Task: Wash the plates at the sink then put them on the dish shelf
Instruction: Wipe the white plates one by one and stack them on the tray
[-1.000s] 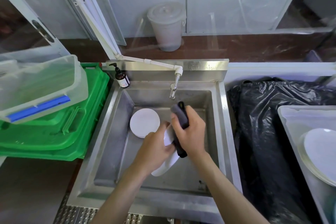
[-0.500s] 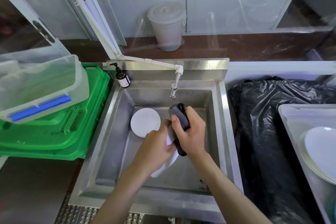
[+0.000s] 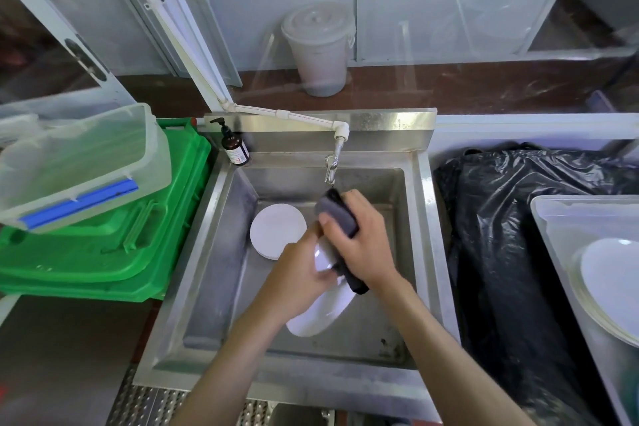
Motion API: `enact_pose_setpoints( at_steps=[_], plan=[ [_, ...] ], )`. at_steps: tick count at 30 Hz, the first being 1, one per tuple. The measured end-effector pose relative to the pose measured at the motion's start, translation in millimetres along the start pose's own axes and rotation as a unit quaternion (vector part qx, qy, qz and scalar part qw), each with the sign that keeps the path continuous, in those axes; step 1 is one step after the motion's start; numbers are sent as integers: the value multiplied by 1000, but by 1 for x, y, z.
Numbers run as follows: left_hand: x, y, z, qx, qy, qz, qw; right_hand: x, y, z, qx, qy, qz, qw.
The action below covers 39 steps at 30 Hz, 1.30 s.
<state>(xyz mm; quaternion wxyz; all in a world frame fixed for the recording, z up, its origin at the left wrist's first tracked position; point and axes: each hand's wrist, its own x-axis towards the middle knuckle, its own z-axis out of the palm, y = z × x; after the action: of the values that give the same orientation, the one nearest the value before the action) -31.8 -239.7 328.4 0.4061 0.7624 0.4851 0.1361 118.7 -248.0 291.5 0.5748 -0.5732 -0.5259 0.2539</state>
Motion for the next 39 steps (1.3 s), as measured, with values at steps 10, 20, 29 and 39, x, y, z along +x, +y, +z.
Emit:
enact_pose_setpoints(
  at_steps=[10, 20, 29, 39],
  plan=[
    [-8, -7, -2, -39, 39, 5, 998, 5, 12, -10, 68, 78, 161, 981],
    [-8, -9, -8, -26, 33, 21, 999, -4, 15, -1, 145, 133, 216, 956],
    [-9, -16, -9, 26, -32, 10, 999, -22, 9, 11, 70, 78, 73, 992],
    [-7, -27, -21, 10, -36, 14, 999, -21, 1, 18, 20, 32, 23, 999]
  ],
)
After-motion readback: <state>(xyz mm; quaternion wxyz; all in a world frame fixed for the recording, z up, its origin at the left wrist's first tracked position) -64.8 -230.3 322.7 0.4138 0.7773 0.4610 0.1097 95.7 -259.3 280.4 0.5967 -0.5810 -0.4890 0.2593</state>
